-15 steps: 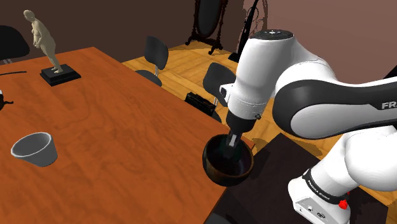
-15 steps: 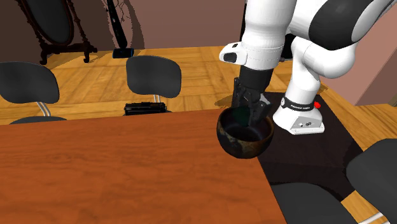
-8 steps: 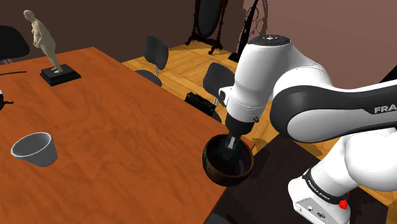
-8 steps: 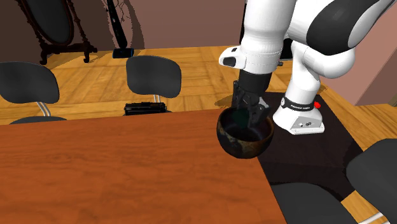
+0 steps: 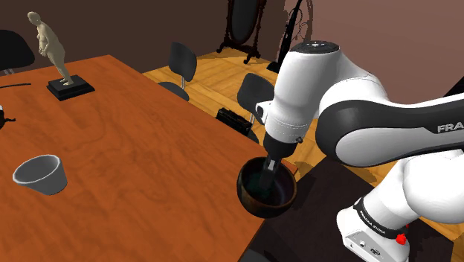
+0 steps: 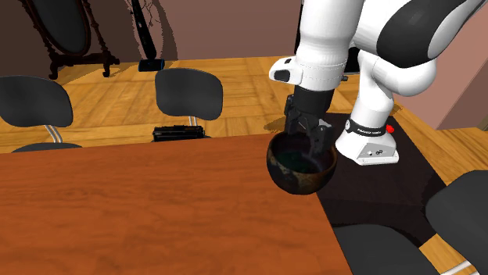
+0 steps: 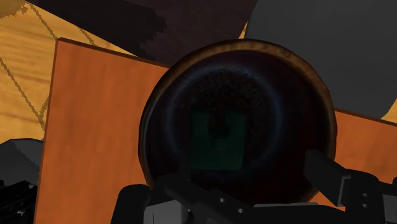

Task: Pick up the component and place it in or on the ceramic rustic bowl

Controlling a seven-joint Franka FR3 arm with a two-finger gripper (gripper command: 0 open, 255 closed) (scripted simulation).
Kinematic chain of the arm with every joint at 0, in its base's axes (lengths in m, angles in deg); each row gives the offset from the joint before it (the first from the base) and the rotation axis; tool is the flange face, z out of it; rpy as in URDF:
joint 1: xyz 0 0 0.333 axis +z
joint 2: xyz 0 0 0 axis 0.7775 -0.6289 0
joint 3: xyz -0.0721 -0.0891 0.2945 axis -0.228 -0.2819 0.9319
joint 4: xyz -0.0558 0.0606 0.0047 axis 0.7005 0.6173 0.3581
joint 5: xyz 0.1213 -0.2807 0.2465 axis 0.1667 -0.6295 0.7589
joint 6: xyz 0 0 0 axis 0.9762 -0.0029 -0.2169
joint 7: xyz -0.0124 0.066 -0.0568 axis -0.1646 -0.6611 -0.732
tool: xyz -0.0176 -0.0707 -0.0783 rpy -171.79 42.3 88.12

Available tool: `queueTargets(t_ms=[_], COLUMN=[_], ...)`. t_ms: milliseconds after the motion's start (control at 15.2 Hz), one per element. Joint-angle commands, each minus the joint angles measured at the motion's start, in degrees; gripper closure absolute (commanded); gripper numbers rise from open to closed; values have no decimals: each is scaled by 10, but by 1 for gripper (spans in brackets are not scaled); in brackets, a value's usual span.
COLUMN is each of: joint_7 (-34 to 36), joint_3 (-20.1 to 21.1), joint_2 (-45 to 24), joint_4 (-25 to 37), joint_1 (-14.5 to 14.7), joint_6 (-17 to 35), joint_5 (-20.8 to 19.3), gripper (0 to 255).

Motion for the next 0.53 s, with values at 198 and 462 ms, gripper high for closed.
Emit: queueTargets(t_ms=[198,462], joint_7=[-1,-1], joint_3=[-23,-23], joint_2=[33,33], joint_4=[51,51], joint_1=[0,0], joint_6=[-84,-84], joint_5=[-10,-10], gripper=[0,0])
